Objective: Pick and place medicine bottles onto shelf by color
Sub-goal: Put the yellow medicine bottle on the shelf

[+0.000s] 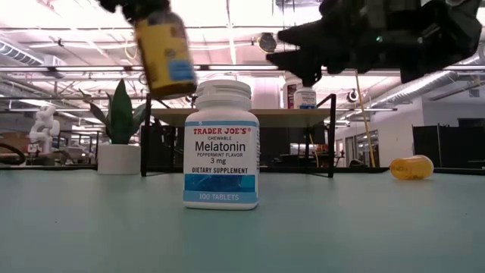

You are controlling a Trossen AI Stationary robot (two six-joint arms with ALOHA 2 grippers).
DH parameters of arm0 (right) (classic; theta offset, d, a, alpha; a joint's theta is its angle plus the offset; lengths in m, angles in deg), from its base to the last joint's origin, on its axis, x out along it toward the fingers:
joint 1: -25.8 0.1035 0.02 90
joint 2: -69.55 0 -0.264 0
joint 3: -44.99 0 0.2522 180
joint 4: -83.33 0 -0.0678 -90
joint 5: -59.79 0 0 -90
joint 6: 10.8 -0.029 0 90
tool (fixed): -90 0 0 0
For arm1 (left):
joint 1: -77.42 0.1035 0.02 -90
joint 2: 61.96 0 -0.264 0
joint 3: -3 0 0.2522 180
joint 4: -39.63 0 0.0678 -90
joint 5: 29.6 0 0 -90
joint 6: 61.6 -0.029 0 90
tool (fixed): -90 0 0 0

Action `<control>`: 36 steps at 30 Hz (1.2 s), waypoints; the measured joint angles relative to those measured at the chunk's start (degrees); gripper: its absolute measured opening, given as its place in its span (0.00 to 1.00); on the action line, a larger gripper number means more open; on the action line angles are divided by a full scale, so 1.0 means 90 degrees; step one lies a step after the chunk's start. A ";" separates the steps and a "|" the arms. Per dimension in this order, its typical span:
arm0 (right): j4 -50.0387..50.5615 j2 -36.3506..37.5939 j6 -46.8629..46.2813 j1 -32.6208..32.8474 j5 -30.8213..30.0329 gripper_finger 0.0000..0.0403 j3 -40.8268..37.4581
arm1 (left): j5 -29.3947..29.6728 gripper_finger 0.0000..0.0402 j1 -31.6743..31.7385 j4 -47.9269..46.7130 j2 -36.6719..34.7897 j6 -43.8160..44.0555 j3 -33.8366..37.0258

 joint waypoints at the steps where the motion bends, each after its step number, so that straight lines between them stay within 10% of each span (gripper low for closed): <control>1: -0.0091 -0.0073 -0.0089 -0.0024 -0.0075 0.73 0.0004 | -0.0134 0.58 0.0005 0.0326 0.0200 -0.0270 0.0000; 12: 0.1735 -0.0155 0.0076 -0.0345 0.0554 0.93 0.1177 | -0.0244 0.40 0.0522 0.2935 0.1699 -0.2053 0.0000; 21: 0.4587 0.0616 0.0160 -0.0290 -0.0847 0.93 0.1175 | -0.0116 0.25 0.0771 0.2343 0.1596 -0.0849 -0.0001; 28: 0.7255 0.1953 -0.0206 0.0051 -0.1111 0.93 0.0923 | -0.0206 0.47 0.0858 0.2388 0.2147 -0.0342 0.0000; 36: 0.5723 0.2162 -0.0498 0.0265 -0.1023 0.93 -0.0636 | -0.0689 0.74 0.0940 0.2915 0.2873 -0.0295 0.0000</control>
